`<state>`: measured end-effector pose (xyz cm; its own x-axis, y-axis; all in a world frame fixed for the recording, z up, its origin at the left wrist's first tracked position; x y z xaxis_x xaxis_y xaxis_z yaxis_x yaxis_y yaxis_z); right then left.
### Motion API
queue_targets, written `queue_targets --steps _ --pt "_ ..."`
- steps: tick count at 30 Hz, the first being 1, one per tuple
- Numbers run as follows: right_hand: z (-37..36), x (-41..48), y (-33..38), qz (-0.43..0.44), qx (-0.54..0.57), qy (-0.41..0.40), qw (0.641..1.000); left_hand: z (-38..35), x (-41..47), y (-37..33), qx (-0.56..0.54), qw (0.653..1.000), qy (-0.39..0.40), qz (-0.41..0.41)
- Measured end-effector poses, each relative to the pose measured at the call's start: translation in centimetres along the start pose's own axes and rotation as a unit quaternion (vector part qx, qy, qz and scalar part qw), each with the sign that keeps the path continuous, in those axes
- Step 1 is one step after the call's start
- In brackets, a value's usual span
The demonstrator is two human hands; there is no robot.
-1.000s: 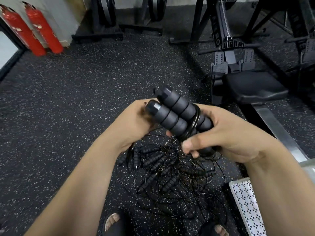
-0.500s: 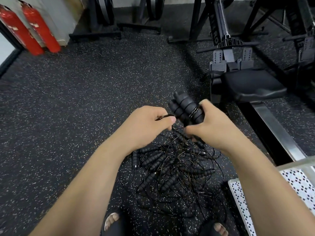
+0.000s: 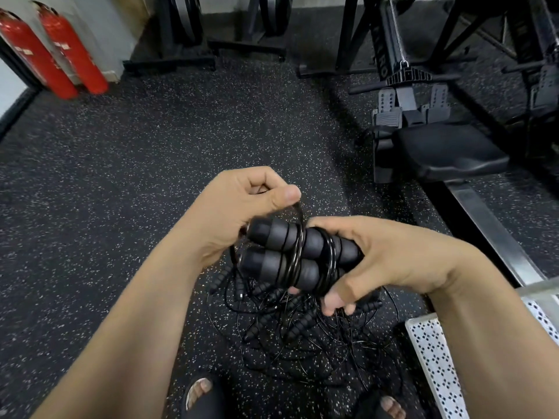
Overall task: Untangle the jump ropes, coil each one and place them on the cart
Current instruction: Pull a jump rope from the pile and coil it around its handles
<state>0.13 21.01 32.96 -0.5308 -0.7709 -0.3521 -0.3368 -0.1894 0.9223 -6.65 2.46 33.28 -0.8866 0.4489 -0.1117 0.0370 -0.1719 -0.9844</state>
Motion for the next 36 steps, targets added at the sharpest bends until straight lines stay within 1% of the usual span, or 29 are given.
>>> queue_targets --steps 2,3,5,7,9,10,12,15,17,20,22,25,27,31,33,36 --pt "0.1 0.0 0.6 0.063 0.034 0.001 0.997 -0.1 0.0 0.2 -0.020 1.000 -0.010 0.016" --pt "0.2 0.1 0.9 0.089 0.054 -0.013 0.994 0.0 0.1 0.4 0.014 0.999 -0.025 0.017" --pt "0.9 0.3 1.3 0.134 0.087 -0.062 0.985 -0.3 0.2 1.1 0.054 0.998 -0.041 0.015" --pt "1.7 0.6 1.5 0.167 0.104 -0.124 0.973 -1.1 0.3 1.6 0.018 0.997 -0.048 0.057" --pt "2.7 0.7 1.3 0.182 0.109 -0.196 0.958 -2.1 0.5 1.4 0.017 0.997 -0.036 0.071" --pt "3.2 0.7 1.1 0.180 0.110 -0.234 0.949 -2.6 0.5 1.3 0.033 0.996 -0.026 0.073" --pt "4.2 0.7 0.5 0.164 0.097 -0.311 0.931 -3.1 0.7 1.6 0.105 0.991 -0.001 0.081" --pt "5.5 0.6 -0.7 0.123 0.044 -0.405 0.905 -3.5 0.7 2.3 0.230 0.969 0.036 0.088" --pt "6.0 0.5 -1.5 0.070 -0.020 -0.439 0.896 -3.9 0.6 2.4 0.268 0.957 0.055 0.093" --pt "6.0 0.7 -2.3 -0.001 -0.073 -0.447 0.891 -3.5 0.5 2.1 0.283 0.953 0.055 0.095" --pt "6.0 0.8 -2.6 -0.031 -0.100 -0.443 0.891 -2.8 0.5 1.9 0.272 0.957 0.040 0.092" --pt "5.8 1.3 -3.2 -0.069 -0.121 -0.383 0.913 -2.1 0.4 1.3 0.301 0.951 0.014 0.074" --pt "5.1 1.7 -3.6 -0.102 -0.132 -0.317 0.934 -1.7 0.3 1.0 0.302 0.951 -0.009 0.060" --pt "2.7 2.1 -3.6 -0.140 -0.137 -0.142 0.970 -1.1 0.0 0.4 0.238 0.970 -0.018 0.040" --pt "1.5 1.8 -2.9 -0.132 -0.124 -0.076 0.981 -1.1 -0.1 0.2 0.219 0.975 -0.012 0.020" --pt "0.2 1.0 -1.6 -0.091 -0.083 -0.005 0.992 -1.0 -0.1 0.1 0.172 0.985 -0.023 0.009"
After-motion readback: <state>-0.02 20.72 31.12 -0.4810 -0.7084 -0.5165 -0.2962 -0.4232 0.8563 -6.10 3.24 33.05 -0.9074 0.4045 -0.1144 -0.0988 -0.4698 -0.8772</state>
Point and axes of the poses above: each hand's wrist, its own x-axis towards the middle knuckle, its own z-axis out of the back of the hand, y = z × x, the point moved 5 cm from there along x, towards the middle knuckle, and after that the axes turned 4 degrees about y, right-handed, at the moved point
